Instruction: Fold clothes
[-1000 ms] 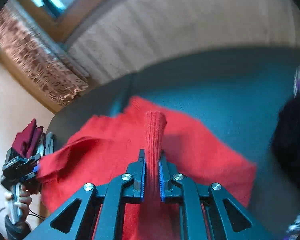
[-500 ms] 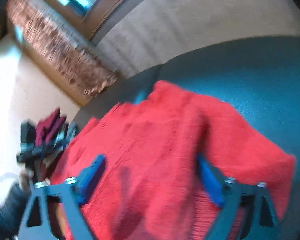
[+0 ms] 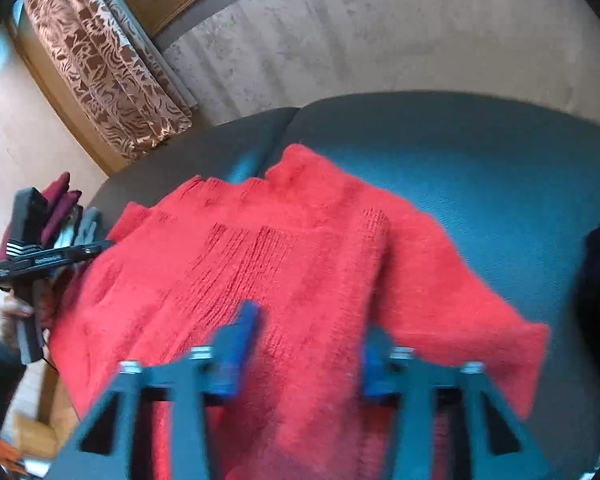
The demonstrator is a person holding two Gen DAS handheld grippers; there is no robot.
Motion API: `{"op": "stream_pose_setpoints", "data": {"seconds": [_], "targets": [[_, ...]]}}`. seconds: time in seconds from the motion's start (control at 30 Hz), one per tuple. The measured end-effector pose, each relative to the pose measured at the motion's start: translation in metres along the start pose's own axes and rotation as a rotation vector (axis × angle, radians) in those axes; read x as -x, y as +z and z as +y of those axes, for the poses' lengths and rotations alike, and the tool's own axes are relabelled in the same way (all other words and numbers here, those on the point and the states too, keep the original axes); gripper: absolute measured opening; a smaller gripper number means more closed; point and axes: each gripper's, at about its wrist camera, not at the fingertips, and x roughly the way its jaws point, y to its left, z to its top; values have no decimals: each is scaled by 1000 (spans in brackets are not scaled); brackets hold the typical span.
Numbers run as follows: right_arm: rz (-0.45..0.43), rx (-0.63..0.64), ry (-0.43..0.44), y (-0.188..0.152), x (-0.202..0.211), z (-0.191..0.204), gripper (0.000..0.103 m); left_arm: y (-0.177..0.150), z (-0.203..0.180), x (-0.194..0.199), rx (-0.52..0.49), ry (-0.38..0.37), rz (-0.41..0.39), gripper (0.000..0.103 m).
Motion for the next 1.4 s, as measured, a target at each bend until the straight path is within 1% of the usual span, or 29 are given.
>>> {"op": "stream_pose_setpoints", "data": {"seconds": [0.03, 0.1, 0.17, 0.23, 0.27, 0.3, 0.4, 0.43, 0.5, 0.53, 0.57, 0.6, 0.7, 0.77, 0.8, 0.87, 0.9, 0.93, 0.97, 1.0, 1.03, 1.07, 1.13, 1.2, 1.3, 1.4], "targets": [[-9, 24, -16, 0, 8, 3, 18, -2, -4, 9, -17, -3, -23, 6], [-34, 70, -37, 3, 23, 11, 11, -4, -8, 28, -11, -27, -81, 6], [-80, 103, -41, 10, 42, 20, 11, -2, -8, 52, 45, -73, -172, 6], [-149, 127, -49, 23, 61, 26, 11, 2, -3, 55, 109, -71, -211, 6], [-159, 129, -63, 28, 61, 26, 11, 4, -1, 55, 139, -64, -227, 6], [-164, 128, -79, 33, 60, 24, 11, 4, 2, 51, 170, -41, -229, 6], [-120, 74, -126, 42, 30, 2, 11, 1, 20, 21, 288, 14, -157, 6], [-85, 36, -145, 41, 11, -11, 11, -4, 23, 7, 297, 51, -130, 6], [-10, -40, -130, 32, -21, -30, 11, -16, 26, -17, 303, 101, -73, 7], [17, -59, -124, 26, -32, -35, 14, -22, 25, -20, 288, 115, -84, 8], [-18, -68, -108, 19, -34, -39, 14, -28, 23, -20, 265, 127, -112, 9], [-28, -77, -96, 17, -33, -41, 14, -33, 21, -20, 241, 140, -139, 9], [-41, -93, -73, 14, -32, -46, 15, -39, 16, -17, 217, 170, -151, 10], [-34, -93, -68, 15, -32, -47, 15, -38, 14, -15, 202, 192, -148, 11], [-26, -94, -65, 16, -31, -48, 17, -36, 15, -11, 207, 197, -146, 12], [-11, -82, -61, 17, -19, -46, 28, -32, 15, -5, 218, 207, -140, 14], [-24, -65, -42, 14, -6, -42, 37, -30, 15, -2, 223, 212, -137, 14], [-40, -46, -20, 11, 7, -38, 45, -30, 14, 6, 227, 217, -158, 14], [-59, -23, 3, 3, 25, -38, 49, -31, 12, 16, 231, 221, -187, 14], [-70, -9, 27, -5, 41, -37, 59, -33, 7, 25, 227, 220, -212, 14], [-79, 0, 63, -14, 57, -34, 65, -35, -1, 28, 208, 210, -221, 15], [-82, 3, 102, -26, 74, -34, 67, -37, -12, 29, 185, 196, -223, 16], [-53, -8, 154, -51, 95, -33, 74, -41, -32, 30, 139, 169, -228, 17], [-8, -21, 202, -77, 111, -31, 76, -46, -53, 28, 87, 139, -219, 18], [62, -15, 246, -104, 111, -21, 76, -48, -91, 7, -12, 101, -167, 18], [65, -31, 284, -118, 102, -17, 76, -46, -125, -21, -87, 70, -114, 18]]}}
